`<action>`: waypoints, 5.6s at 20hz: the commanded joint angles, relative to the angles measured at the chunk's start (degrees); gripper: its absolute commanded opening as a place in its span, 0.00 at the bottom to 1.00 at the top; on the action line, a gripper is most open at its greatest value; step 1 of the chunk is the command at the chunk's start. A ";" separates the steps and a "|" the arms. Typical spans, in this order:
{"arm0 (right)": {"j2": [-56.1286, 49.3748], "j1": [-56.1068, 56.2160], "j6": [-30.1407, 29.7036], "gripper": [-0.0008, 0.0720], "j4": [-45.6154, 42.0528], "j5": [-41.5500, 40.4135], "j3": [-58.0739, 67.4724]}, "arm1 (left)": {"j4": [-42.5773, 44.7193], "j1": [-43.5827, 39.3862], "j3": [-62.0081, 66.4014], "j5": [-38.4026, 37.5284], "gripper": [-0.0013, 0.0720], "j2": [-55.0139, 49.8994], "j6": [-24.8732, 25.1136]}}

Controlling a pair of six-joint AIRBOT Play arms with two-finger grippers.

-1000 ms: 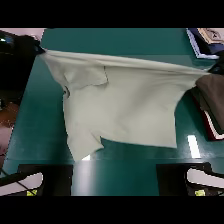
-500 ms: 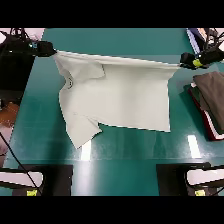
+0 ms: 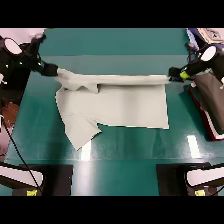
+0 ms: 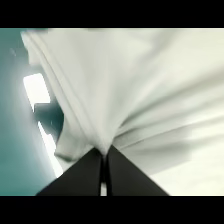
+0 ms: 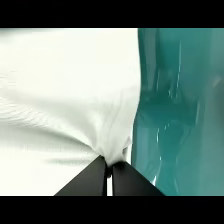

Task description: Fold the shirts.

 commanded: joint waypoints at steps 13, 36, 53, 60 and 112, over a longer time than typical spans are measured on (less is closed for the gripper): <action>3.23 2.03 -3.41 0.64 0.66 15.47 1.97 | 6.88 0.02 -6.58 -11.37 0.75 7.72 -8.46; 16.57 1.44 -4.31 0.63 0.68 21.00 -1.25 | -13.84 -0.98 -63.30 14.16 0.05 35.26 -8.74; 27.74 -7.02 -9.84 0.62 11.26 1.84 -49.57 | -14.10 -0.98 -60.17 6.40 0.05 38.62 -7.37; 27.76 -7.02 -9.86 0.06 11.28 -2.67 -50.49 | -14.10 -0.98 -60.17 5.11 0.05 38.62 -7.41; 39.21 -6.99 -14.47 0.02 18.75 1.97 -34.62 | -1.84 -0.92 -48.98 -0.70 0.05 59.12 -15.17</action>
